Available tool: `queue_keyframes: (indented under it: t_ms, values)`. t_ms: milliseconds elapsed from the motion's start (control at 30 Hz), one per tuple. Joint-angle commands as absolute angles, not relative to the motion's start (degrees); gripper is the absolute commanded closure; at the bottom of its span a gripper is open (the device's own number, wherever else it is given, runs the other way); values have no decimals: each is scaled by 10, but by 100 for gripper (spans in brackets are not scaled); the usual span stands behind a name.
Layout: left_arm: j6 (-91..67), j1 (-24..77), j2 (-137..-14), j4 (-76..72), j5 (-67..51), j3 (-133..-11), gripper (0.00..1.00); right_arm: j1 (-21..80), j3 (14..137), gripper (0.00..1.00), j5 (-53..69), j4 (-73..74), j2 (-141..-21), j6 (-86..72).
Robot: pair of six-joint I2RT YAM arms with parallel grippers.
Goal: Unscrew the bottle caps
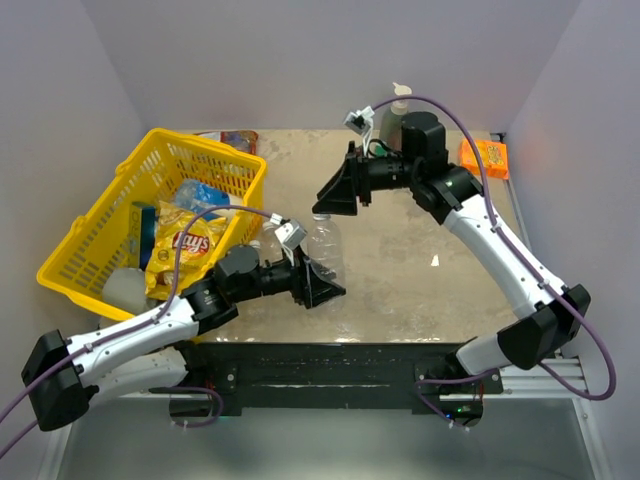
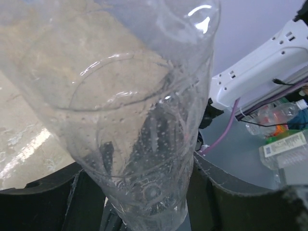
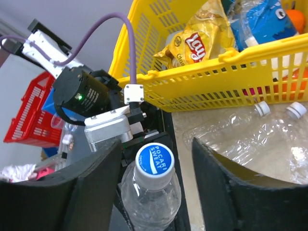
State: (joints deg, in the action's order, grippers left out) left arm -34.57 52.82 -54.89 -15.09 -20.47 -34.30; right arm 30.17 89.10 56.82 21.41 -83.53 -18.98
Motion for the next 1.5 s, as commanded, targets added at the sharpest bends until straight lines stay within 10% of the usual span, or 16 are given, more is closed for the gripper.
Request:
queue_keyframes:
  t_ms: [0, 367, 1467]
  values:
    - [-329, 527, -545, -95, -85, -375, 54, 266, 904, 29, 530, 161, -803, -269]
    - [-363, 563, -613, 25, 95, -461, 56, 297, 918, 36, 197, 275, -779, -310]
    - [-362, 576, -662, 14, 84, -494, 59, 395, 991, 46, 146, 368, -865, -242]
